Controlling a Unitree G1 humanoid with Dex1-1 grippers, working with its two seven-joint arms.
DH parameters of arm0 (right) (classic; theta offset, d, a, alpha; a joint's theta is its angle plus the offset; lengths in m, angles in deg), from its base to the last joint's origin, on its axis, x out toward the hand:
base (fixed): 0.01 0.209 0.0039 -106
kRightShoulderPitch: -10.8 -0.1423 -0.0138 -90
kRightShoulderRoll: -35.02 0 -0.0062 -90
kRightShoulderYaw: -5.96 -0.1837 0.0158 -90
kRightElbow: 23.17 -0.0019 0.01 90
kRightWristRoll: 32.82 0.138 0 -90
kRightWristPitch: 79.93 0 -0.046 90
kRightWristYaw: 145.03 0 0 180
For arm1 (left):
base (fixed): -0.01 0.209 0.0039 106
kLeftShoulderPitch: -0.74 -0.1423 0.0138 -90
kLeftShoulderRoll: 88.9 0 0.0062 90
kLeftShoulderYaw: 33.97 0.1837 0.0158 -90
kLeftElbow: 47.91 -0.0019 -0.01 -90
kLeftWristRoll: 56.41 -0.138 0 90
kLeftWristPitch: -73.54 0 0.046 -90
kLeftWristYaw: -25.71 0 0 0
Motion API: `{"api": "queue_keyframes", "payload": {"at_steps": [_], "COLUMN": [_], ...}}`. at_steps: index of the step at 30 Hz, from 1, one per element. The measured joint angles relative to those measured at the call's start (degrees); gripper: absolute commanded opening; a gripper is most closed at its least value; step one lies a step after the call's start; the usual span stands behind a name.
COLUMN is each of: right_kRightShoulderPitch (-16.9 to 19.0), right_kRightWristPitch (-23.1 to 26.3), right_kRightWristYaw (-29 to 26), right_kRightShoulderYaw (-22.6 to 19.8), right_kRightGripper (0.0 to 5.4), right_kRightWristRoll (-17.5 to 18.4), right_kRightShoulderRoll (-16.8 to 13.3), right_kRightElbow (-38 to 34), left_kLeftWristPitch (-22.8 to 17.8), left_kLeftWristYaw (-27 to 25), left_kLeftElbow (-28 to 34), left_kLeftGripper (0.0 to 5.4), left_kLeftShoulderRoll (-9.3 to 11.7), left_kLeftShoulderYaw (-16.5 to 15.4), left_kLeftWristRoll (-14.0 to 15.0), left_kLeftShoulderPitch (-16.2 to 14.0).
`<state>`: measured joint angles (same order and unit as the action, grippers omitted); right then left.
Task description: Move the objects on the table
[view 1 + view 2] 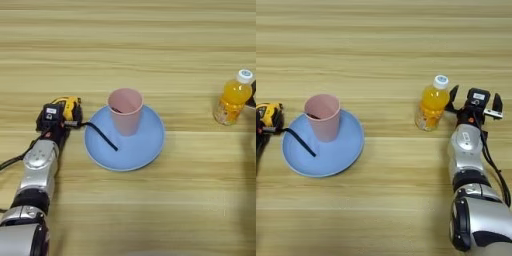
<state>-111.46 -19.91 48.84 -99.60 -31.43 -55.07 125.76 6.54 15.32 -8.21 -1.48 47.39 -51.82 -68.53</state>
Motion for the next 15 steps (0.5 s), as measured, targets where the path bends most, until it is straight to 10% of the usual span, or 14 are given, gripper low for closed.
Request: {"api": "queue_keyframes", "payload": {"at_steps": [15], "right_kRightShoulderPitch": [0.0], "right_kRightWristPitch": [-0.2], "right_kRightWristYaw": [-0.5], "right_kRightShoulderYaw": [-0.1], "right_kRightGripper": [5.40], "right_kRightWristRoll": [0.0], "right_kRightShoulderRoll": [-0.2], "right_kRightElbow": [0.4], "left_kLeftWristPitch": [1.0], "left_kLeftWristYaw": [0.5], "left_kLeftElbow": [-4.2], "left_kLeftGripper": [4.31], "left_kLeftShoulderRoll": [-1.9], "left_kLeftShoulderYaw": [1.0], "left_kLeftWristRoll": [-0.5], "left_kLeftShoulderPitch": [3.6]}}
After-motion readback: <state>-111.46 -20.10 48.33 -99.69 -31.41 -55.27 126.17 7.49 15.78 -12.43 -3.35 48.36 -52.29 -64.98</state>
